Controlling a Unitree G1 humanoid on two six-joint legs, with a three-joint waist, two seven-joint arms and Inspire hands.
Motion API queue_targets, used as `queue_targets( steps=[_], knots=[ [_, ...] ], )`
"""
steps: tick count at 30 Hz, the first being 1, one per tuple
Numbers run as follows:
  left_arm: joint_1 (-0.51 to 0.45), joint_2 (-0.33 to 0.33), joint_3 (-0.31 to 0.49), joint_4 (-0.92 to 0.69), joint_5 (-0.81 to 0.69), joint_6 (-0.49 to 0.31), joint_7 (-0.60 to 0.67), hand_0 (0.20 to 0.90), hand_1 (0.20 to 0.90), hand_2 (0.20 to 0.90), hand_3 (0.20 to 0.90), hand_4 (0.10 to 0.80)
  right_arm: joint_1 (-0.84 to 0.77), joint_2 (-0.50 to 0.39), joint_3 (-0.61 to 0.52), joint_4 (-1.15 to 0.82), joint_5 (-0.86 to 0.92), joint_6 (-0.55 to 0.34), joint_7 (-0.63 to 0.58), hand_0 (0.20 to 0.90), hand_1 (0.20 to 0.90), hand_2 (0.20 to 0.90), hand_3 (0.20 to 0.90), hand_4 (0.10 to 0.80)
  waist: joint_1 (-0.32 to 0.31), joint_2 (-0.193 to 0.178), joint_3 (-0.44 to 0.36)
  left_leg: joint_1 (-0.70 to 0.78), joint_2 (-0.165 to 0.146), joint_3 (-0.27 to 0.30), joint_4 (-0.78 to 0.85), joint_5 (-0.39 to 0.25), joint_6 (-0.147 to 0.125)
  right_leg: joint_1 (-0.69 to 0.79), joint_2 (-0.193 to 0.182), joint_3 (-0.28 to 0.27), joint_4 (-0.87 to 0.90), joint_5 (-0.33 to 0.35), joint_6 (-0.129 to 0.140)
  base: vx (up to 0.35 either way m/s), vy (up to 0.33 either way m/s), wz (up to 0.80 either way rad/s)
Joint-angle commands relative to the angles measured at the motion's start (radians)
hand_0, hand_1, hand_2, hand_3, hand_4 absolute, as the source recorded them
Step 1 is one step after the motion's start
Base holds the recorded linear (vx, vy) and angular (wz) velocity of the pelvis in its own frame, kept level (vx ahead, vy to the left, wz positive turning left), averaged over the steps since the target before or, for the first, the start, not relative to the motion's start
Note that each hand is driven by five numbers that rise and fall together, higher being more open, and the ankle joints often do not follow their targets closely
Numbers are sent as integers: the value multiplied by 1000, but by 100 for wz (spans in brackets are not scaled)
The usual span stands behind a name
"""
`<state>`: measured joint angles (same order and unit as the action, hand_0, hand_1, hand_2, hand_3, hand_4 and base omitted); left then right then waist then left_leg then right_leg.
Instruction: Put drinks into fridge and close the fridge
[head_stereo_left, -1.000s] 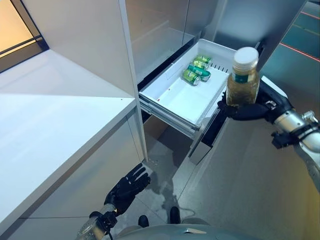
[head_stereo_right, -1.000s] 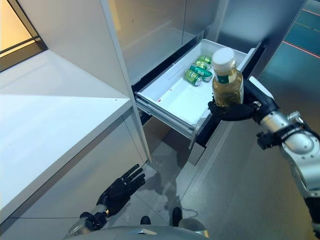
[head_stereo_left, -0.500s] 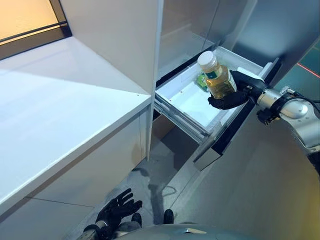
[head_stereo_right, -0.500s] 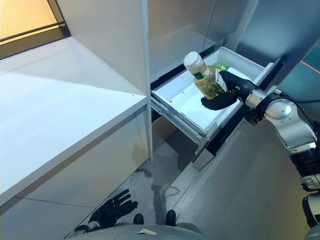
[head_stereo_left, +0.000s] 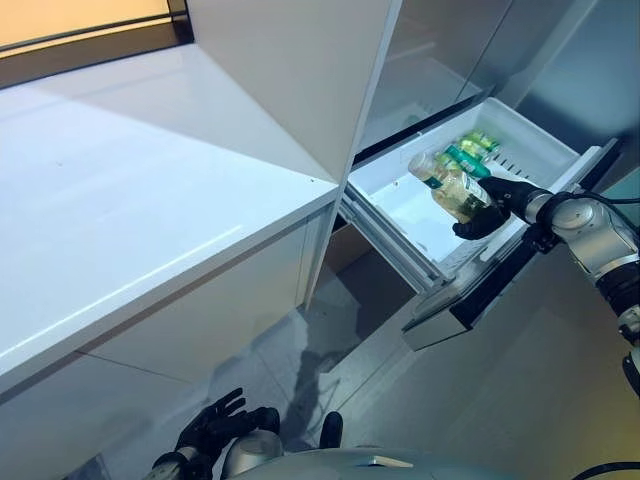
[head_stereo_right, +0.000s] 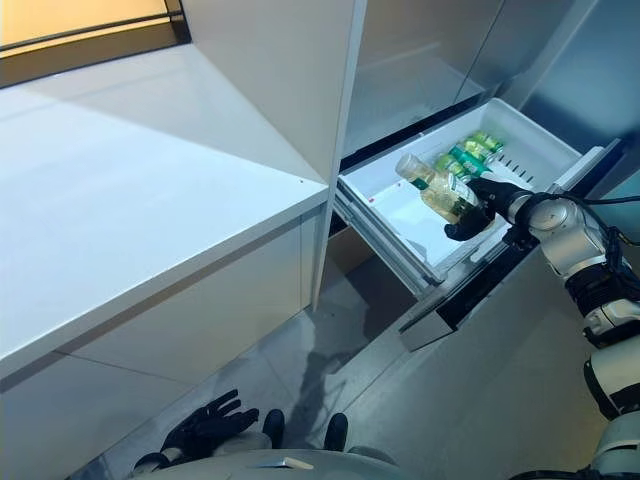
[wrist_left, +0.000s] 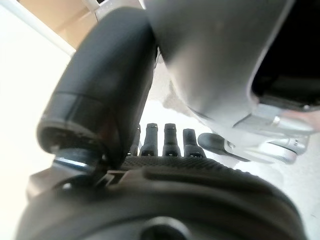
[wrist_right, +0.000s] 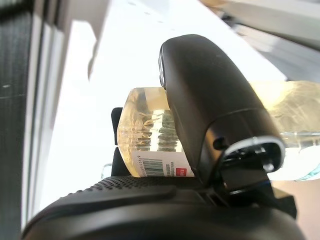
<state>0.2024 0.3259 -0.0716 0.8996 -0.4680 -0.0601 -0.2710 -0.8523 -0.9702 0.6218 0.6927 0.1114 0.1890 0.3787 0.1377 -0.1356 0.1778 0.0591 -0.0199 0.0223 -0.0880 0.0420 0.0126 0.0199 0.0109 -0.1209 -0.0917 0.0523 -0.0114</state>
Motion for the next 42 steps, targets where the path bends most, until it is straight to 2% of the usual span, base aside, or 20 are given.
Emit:
queue_targets(
  steps=[1,12,20,26,31,38,39,40,42],
  knots=[
    [13,82,-32,32,35,-38,3,900,900,900,900,800,-352,-58,-8,40,-1,-30,-103,300,300,300,200,100,43,6,8,-47,-5,-4,5,-70,-2,-7,-18,-25,4,3,106,-127,-60,3],
    [-26,125,-26,-50,-47,-66,76,900,900,900,900,800,-460,-30,82,177,-64,-17,-168,300,300,300,200,100,73,57,134,-168,-13,-29,11,-29,-10,-107,-24,-45,9,22,93,-117,-29,9],
    [-38,130,-30,-68,-85,-71,65,900,900,900,900,800,-504,-13,110,270,-126,-11,-178,300,300,300,200,100,91,84,176,-220,-27,-50,12,-10,-17,-152,-30,-70,16,22,85,-56,13,10],
    [-59,131,-45,-90,-105,-51,79,900,900,900,900,800,-527,21,123,356,-156,49,-130,300,300,300,200,100,104,94,197,-247,-35,-63,13,1,-20,-179,-31,-79,28,16,75,-28,24,7],
    [-68,145,-61,-133,-118,-17,95,900,900,900,900,800,-536,42,116,447,-179,114,-38,300,300,300,200,100,116,99,204,-260,-39,-70,13,9,-21,-190,-34,-90,32,17,73,-10,6,6],
    [-64,150,-65,-151,-128,-3,87,900,900,900,900,800,-523,48,88,524,-219,142,23,300,300,300,200,100,126,110,206,-266,-43,-77,16,13,-21,-195,-38,-95,38,15,71,1,10,4],
    [-63,151,-62,-153,-128,-1,84,900,900,900,900,800,-520,47,87,533,-218,143,25,314,314,314,216,116,127,111,206,-267,-43,-76,15,13,-21,-195,-38,-96,37,16,71,0,0,0],
    [-63,152,-60,-156,-126,4,82,900,900,900,900,800,-514,46,81,540,-223,143,29,366,366,366,277,177,128,111,206,-267,-44,-77,15,15,-21,-195,-37,-96,36,16,70,5,12,3],
    [-62,153,-61,-158,-128,4,80,900,900,900,900,800,-509,46,76,547,-226,140,32,418,418,418,337,237,129,112,207,-267,-43,-76,15,15,-21,-195,-38,-98,37,16,70,0,0,0]
  ],
)
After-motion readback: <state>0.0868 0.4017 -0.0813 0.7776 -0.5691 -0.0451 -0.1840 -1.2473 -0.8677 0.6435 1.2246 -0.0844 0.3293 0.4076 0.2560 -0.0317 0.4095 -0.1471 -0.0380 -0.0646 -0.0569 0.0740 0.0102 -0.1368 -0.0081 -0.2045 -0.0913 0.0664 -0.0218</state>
